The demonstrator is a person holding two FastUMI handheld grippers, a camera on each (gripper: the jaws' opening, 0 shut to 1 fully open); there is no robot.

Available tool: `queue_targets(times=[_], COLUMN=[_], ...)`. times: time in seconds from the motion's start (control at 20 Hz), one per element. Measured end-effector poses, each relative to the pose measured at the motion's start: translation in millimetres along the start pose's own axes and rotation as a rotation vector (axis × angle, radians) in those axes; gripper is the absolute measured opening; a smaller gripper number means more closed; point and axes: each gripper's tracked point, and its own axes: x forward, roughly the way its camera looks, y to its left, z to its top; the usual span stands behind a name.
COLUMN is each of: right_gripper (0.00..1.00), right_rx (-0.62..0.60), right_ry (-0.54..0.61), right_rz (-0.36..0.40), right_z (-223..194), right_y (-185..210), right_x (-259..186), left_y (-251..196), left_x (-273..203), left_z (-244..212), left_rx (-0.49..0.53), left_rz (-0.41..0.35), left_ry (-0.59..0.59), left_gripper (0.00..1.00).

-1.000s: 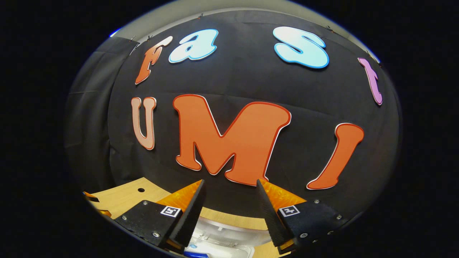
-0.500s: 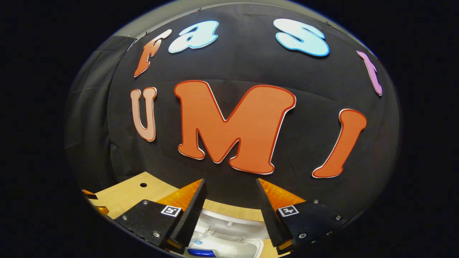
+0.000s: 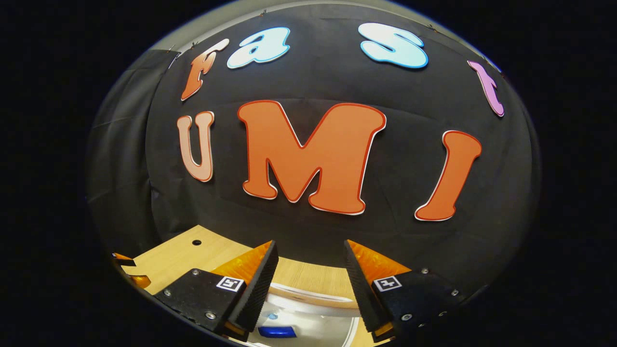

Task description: Press the lid of the desktop garbage bin to open it, pick up the crumpled paper on the desktop and throw it into the bin, then pick up the pop can on the desktop and drop it into the bin, and finally close the garbage bin lid.

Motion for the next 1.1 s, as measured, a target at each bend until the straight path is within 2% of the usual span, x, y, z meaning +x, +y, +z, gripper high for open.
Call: queue_targets(times=[0.55,1.1], right_gripper=[0.83,0.83], right_rx=[0.040,0.056], right_ry=[0.099,0.216], right_rz=[-0.002,0.009], right_z=[-55,-115], right_y=[4,20], right_x=[-22,-45], left_y=[-19,-21], left_x=[1,-1], left_z=[-6,-23], left_rx=[0.047,0.034], left_rz=[-0.052,-0.067], left_ry=[0.023,0.057], left_gripper=[0.98,0.98])
